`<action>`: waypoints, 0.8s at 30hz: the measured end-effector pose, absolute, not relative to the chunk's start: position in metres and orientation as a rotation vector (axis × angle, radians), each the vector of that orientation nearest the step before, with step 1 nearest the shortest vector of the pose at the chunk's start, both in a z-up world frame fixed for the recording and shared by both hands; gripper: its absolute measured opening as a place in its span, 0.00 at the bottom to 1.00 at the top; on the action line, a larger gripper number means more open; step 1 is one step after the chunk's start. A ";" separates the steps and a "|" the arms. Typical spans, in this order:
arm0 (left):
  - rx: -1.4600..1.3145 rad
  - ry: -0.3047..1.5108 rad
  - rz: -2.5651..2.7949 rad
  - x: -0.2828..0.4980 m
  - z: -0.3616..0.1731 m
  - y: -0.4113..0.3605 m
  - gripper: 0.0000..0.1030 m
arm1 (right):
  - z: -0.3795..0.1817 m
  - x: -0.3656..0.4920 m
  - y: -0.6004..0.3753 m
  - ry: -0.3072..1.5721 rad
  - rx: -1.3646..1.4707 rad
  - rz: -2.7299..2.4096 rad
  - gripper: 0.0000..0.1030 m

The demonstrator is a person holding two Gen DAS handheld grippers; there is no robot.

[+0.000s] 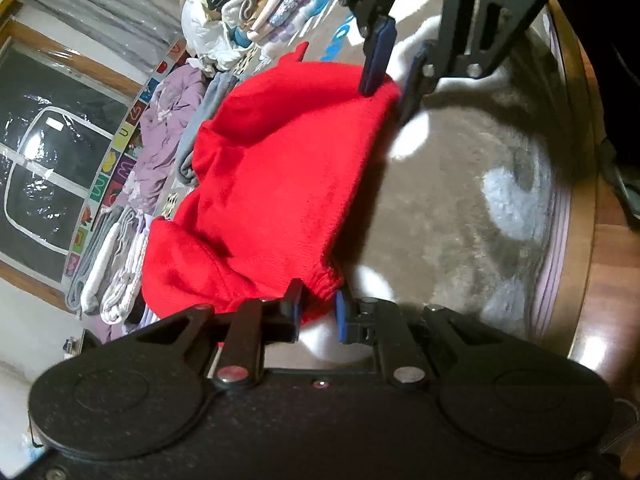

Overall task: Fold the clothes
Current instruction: 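Stretch the red sweater between both grippers and lower it onto the bed, then open both grippers to release the sweater flat on the bed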

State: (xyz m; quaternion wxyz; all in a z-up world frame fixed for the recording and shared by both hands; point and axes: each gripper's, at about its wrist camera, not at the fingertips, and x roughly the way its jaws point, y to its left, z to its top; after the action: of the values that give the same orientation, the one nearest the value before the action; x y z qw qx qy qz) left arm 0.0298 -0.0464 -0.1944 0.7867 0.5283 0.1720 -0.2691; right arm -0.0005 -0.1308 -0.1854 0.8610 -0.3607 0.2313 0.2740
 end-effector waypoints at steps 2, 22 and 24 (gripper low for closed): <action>1.120 0.391 -0.578 0.028 -0.192 -0.045 0.16 | -0.184 -0.006 -0.132 0.487 -0.743 0.586 0.29; 0.608 0.787 -0.439 0.040 -0.179 -0.044 0.70 | -0.154 0.047 -0.248 0.510 0.368 0.470 0.53; 0.514 0.830 -0.428 0.044 -0.185 -0.044 0.82 | -0.164 0.059 -0.261 0.537 0.481 0.427 0.57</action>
State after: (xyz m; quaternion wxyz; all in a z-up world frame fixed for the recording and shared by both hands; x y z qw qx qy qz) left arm 0.0440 -0.0441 -0.1853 0.8612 0.2451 0.3958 -0.2038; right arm 0.0591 -0.2606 -0.1636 0.9136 0.2334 0.2606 0.2071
